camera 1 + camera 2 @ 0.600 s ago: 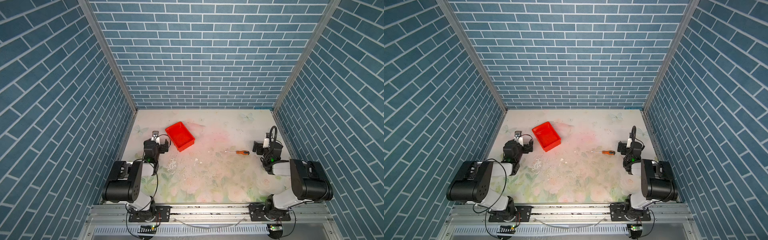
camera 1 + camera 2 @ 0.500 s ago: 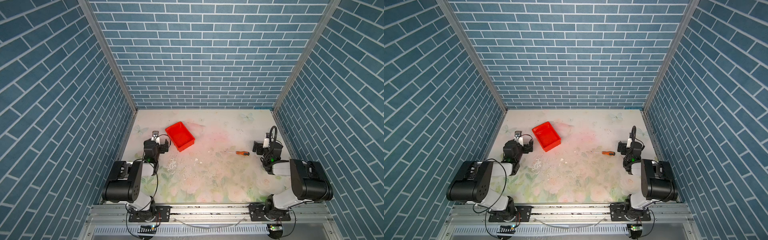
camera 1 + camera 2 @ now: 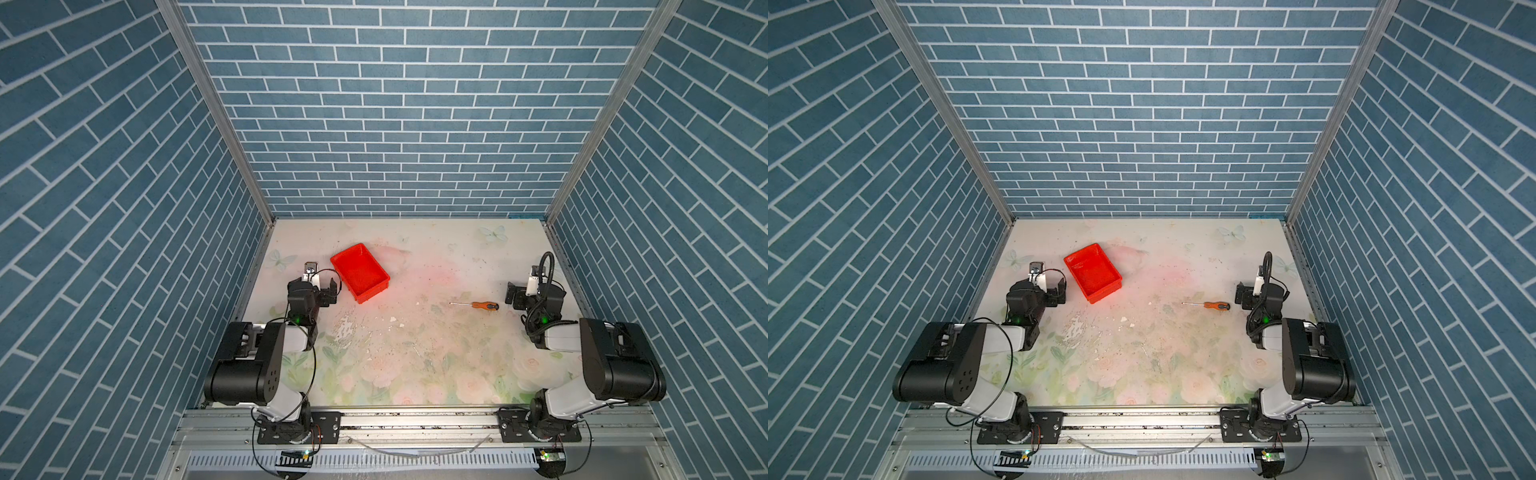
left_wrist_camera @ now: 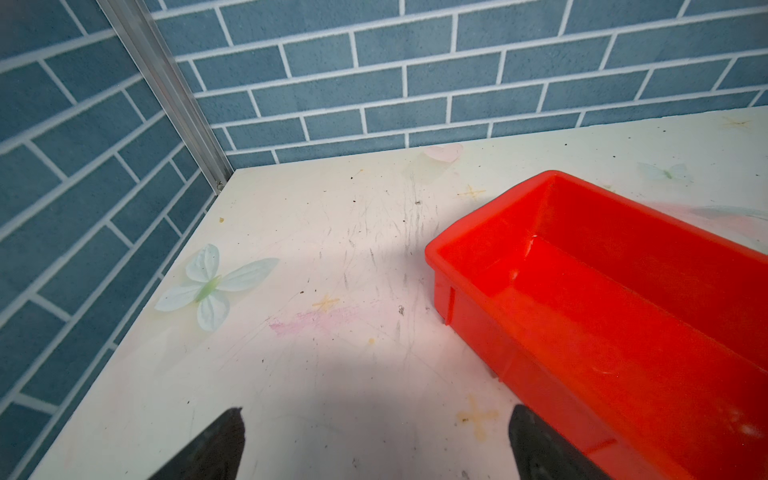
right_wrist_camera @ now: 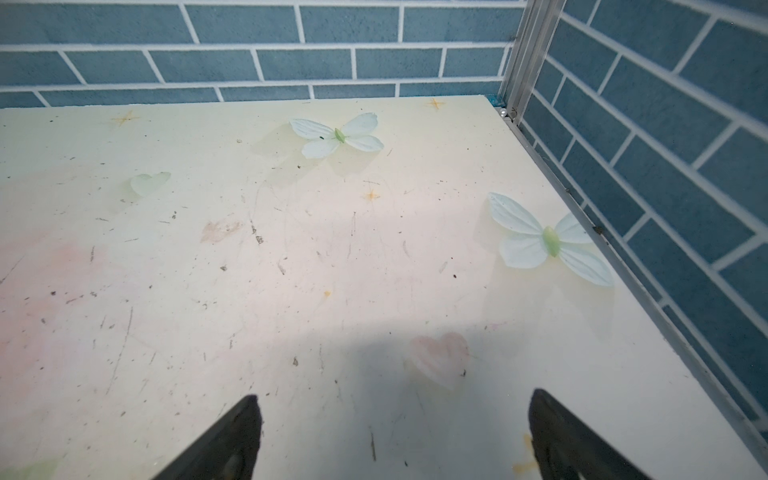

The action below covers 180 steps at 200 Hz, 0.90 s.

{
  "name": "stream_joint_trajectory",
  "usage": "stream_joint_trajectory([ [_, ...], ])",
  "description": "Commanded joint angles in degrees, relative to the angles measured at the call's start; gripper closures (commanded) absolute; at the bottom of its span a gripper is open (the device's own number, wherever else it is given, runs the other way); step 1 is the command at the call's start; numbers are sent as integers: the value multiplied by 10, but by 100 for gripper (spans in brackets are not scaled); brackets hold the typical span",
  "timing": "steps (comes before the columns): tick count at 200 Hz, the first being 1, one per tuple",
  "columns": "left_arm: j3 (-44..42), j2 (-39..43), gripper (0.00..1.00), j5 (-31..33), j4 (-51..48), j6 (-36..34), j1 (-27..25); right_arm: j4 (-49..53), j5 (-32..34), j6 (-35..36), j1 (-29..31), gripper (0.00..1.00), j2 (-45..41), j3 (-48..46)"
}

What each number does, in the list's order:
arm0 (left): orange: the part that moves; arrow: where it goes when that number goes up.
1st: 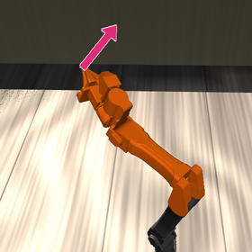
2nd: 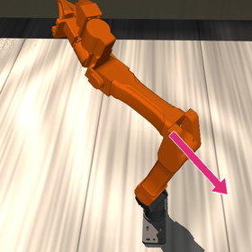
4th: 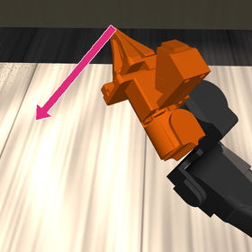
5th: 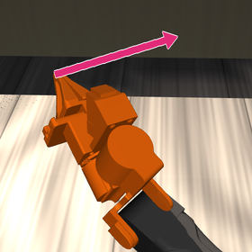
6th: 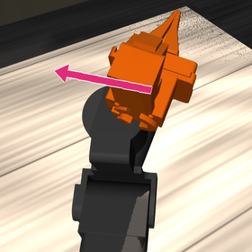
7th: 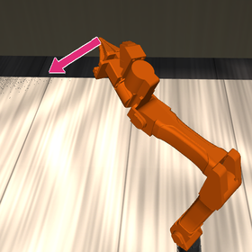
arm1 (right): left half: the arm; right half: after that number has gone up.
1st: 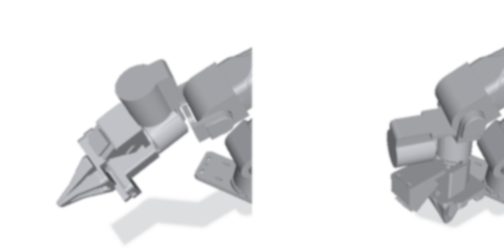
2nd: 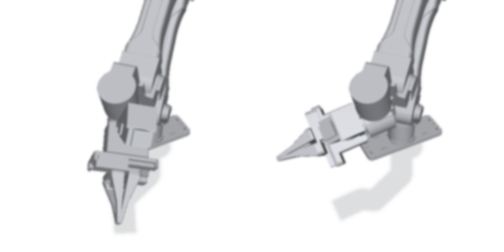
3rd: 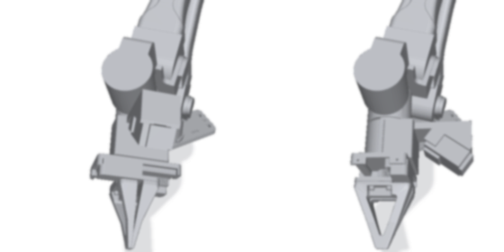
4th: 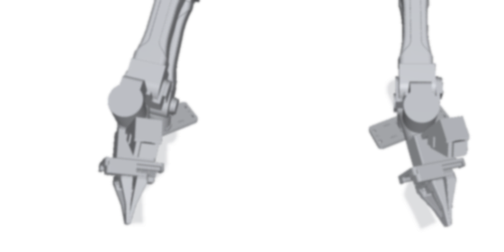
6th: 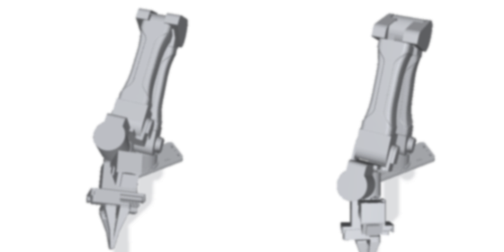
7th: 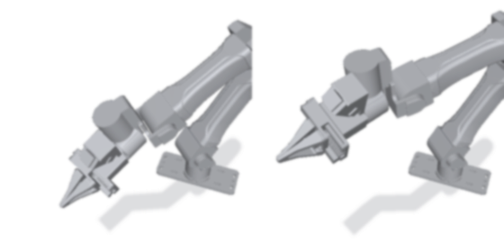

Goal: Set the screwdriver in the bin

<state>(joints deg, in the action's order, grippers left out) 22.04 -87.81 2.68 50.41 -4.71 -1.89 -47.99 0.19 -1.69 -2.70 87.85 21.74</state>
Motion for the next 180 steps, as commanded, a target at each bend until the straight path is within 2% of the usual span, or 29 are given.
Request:
stream_joint_trajectory([
  [1,0,-1,0,-3,-3,1,2,1,-3,-12,-2,1,3,16],
  [45,-5,3,0,5,2,3,1,-2,-4,-13,-2,1,1,14],
  [66,-31,42,0,3,21,1,1,26,-3,-11,-2,1,-20,21],
  [122,-11,228,0,22,-157,-22,-26,183,13,-26,4,1,-133,61],
  [152,20,293,0,28,-235,-46,-99,293,-7,-21,26,1,-185,104],
  [176,49,298,0,14,-272,-70,-191,369,-48,81,59,1,-207,135],
  [180,56,294,0,14,-279,-77,-209,392,-71,99,63,1,-208,144],
])
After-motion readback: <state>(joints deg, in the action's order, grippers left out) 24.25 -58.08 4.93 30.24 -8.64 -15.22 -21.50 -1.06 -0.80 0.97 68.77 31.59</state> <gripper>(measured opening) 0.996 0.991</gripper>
